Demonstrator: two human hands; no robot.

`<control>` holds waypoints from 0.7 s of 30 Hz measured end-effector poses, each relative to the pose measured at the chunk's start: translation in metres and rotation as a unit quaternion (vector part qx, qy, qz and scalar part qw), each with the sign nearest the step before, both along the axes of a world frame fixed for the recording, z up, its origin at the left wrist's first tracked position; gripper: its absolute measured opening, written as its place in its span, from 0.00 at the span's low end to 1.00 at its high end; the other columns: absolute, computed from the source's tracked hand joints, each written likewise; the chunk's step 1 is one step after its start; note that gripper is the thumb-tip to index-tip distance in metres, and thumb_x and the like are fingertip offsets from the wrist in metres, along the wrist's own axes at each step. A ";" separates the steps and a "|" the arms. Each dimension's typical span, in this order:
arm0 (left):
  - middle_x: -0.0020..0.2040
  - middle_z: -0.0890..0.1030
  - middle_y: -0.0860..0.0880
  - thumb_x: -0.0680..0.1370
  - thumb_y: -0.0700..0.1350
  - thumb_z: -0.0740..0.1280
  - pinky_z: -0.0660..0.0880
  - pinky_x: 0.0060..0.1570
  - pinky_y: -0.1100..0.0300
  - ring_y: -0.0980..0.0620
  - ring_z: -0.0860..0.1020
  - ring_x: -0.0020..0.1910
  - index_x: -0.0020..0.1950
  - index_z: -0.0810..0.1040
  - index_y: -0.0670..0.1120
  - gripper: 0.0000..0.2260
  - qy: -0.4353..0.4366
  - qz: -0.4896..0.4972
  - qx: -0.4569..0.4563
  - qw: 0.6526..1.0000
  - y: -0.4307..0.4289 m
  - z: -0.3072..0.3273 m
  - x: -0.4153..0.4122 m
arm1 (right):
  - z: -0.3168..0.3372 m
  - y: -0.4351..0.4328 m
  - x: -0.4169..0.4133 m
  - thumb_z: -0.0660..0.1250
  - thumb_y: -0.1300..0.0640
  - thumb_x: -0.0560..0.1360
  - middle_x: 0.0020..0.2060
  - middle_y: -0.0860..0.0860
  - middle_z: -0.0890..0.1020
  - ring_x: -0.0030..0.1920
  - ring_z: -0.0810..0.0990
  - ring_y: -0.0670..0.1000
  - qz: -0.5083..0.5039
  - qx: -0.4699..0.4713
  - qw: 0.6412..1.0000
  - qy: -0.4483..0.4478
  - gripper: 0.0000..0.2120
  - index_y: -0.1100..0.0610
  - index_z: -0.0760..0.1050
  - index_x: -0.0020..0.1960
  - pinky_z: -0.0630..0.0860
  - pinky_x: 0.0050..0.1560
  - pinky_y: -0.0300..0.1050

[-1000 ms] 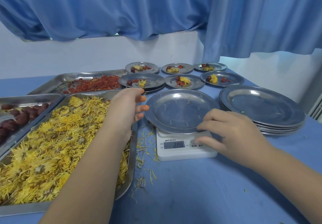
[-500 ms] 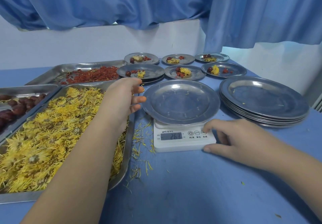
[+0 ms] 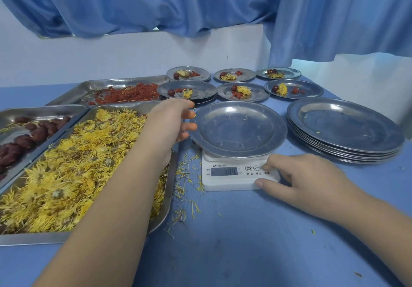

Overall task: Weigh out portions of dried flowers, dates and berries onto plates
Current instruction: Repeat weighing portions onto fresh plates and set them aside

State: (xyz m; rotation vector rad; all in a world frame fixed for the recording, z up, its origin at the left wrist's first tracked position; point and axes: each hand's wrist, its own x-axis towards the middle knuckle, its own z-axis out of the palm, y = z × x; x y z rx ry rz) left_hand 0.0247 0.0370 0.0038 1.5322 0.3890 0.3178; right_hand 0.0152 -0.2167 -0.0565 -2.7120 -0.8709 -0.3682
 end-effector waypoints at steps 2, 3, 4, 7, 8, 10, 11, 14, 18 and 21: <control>0.40 0.79 0.51 0.79 0.46 0.66 0.71 0.33 0.62 0.54 0.76 0.31 0.57 0.79 0.46 0.08 0.005 -0.001 0.014 1.000 0.000 -0.001 0.002 | 0.002 0.000 0.000 0.58 0.33 0.70 0.24 0.42 0.71 0.28 0.70 0.40 0.015 0.035 0.999 -0.017 0.17 0.45 0.76 0.41 0.69 0.29 0.43; 0.39 0.79 0.52 0.79 0.46 0.66 0.71 0.33 0.62 0.55 0.77 0.30 0.55 0.79 0.47 0.07 0.003 -0.004 0.026 1.000 0.001 -0.002 0.003 | 0.004 0.002 -0.001 0.60 0.37 0.73 0.24 0.43 0.72 0.28 0.70 0.41 0.027 0.063 0.997 -0.038 0.16 0.46 0.77 0.39 0.71 0.30 0.45; 0.39 0.80 0.52 0.79 0.46 0.66 0.71 0.34 0.61 0.55 0.77 0.30 0.52 0.79 0.49 0.05 -0.002 -0.007 0.042 0.999 0.002 -0.004 0.004 | 0.006 0.004 -0.002 0.61 0.40 0.75 0.24 0.44 0.71 0.27 0.70 0.43 0.041 0.097 0.992 -0.066 0.15 0.48 0.78 0.37 0.72 0.30 0.46; 0.41 0.81 0.52 0.78 0.49 0.64 0.73 0.38 0.59 0.55 0.78 0.32 0.47 0.79 0.52 0.04 -0.020 -0.013 0.096 0.995 0.005 -0.011 0.004 | 0.018 0.022 -0.007 0.60 0.47 0.76 0.22 0.47 0.67 0.25 0.67 0.49 0.080 0.177 0.972 -0.130 0.18 0.55 0.74 0.31 0.69 0.26 0.47; 0.42 0.81 0.52 0.78 0.49 0.64 0.73 0.40 0.58 0.55 0.79 0.33 0.47 0.79 0.52 0.05 -0.029 -0.016 0.114 0.993 0.006 -0.012 0.004 | 0.024 0.030 -0.007 0.59 0.48 0.76 0.22 0.47 0.66 0.25 0.66 0.49 0.084 0.191 0.968 -0.142 0.19 0.56 0.71 0.30 0.68 0.26 0.47; 0.41 0.81 0.53 0.78 0.49 0.63 0.74 0.42 0.57 0.55 0.80 0.33 0.47 0.80 0.52 0.06 -0.042 -0.018 0.132 0.990 0.005 -0.014 0.003 | 0.034 0.046 -0.006 0.59 0.48 0.76 0.21 0.47 0.63 0.25 0.63 0.48 0.076 0.213 0.963 -0.149 0.20 0.57 0.67 0.28 0.66 0.26 0.46; 0.40 0.81 0.53 0.79 0.49 0.63 0.73 0.41 0.57 0.55 0.80 0.33 0.48 0.80 0.52 0.06 -0.048 -0.016 0.131 0.990 0.005 -0.013 0.002 | 0.038 0.053 -0.006 0.60 0.49 0.76 0.21 0.47 0.62 0.25 0.63 0.48 0.071 0.224 0.961 -0.149 0.21 0.56 0.65 0.28 0.65 0.26 0.47; 0.33 0.80 0.54 0.81 0.53 0.56 0.74 0.40 0.57 0.55 0.80 0.35 0.48 0.79 0.54 0.12 -0.080 -0.007 0.184 0.980 0.016 -0.005 -0.002 | 0.034 0.066 -0.009 0.61 0.51 0.76 0.22 0.47 0.59 0.24 0.62 0.51 0.063 0.216 0.961 -0.160 0.21 0.55 0.59 0.28 0.66 0.25 0.48; 0.29 0.78 0.53 0.82 0.60 0.48 0.77 0.49 0.48 0.49 0.81 0.42 0.44 0.82 0.55 0.24 -0.093 0.028 0.206 0.974 0.057 0.006 -0.017 | 0.018 0.067 -0.021 0.56 0.47 0.76 0.22 0.46 0.59 0.23 0.63 0.51 0.096 0.159 0.967 -0.177 0.20 0.53 0.58 0.28 0.65 0.22 0.45; 0.25 0.74 0.53 0.82 0.59 0.48 0.76 0.50 0.47 0.45 0.79 0.39 0.42 0.82 0.50 0.26 -0.110 0.071 0.187 0.974 0.090 0.014 -0.027 | 0.016 0.067 -0.025 0.56 0.46 0.76 0.22 0.45 0.56 0.23 0.61 0.49 0.106 0.164 0.966 -0.169 0.21 0.53 0.57 0.28 0.61 0.22 0.43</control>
